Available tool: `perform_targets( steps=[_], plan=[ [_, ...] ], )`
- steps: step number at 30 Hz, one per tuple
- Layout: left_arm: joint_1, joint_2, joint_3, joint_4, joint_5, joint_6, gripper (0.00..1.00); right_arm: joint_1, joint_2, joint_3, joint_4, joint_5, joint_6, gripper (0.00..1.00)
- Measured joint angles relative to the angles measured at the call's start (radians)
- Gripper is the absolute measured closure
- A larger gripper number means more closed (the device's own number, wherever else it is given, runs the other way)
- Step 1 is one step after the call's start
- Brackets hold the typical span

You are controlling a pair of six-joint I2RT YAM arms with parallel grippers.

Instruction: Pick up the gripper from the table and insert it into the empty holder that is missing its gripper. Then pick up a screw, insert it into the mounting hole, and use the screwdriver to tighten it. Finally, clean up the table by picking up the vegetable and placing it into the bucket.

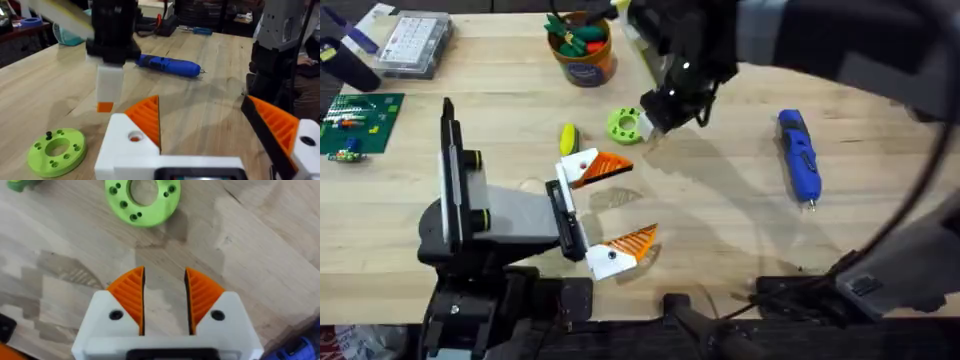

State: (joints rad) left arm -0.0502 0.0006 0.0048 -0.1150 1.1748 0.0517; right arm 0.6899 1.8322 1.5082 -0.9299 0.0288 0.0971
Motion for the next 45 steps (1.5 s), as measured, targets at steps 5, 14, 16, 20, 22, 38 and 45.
perform_targets(
  steps=[5, 14, 16, 20, 22, 38, 45],
  plan=[
    [0.0, 0.0, 0.0, 0.0, 0.0, 0.0, 0.01, 0.002, -0.085, -0.033, 0.002, 0.0, 0.001, 0.593],
    [0.0, 0.0, 0.0, 0.0, 0.0, 0.0, 0.01, 0.004, -0.342, -0.316, 0.259, 0.0, 0.009, 0.593],
    [0.0, 0.0, 0.0, 0.0, 0.0, 0.0, 0.01, 0.004, -0.352, -0.351, 0.33, 0.0, 0.011, 0.593],
    [0.0, 0.0, 0.0, 0.0, 0.0, 0.0, 0.01, 0.004, -0.288, -0.408, 0.518, 0.0, 0.012, 0.593],
    [0.0, 0.0, 0.0, 0.0, 0.0, 0.0, 0.01, 0.004, -0.253, -0.409, 0.573, 0.0, 0.011, 0.593],
    [0.0, 0.0, 0.0, 0.0, 0.0, 0.0, 0.01, 0.004, -0.068, -0.412, 0.883, 0.0, 0.012, 0.593],
    [0.0, 0.0, 0.0, 0.0, 0.0, 0.0, 0.01, 0.004, -0.025, -0.412, 0.934, 0.0, 0.012, 0.593]
  ],
)
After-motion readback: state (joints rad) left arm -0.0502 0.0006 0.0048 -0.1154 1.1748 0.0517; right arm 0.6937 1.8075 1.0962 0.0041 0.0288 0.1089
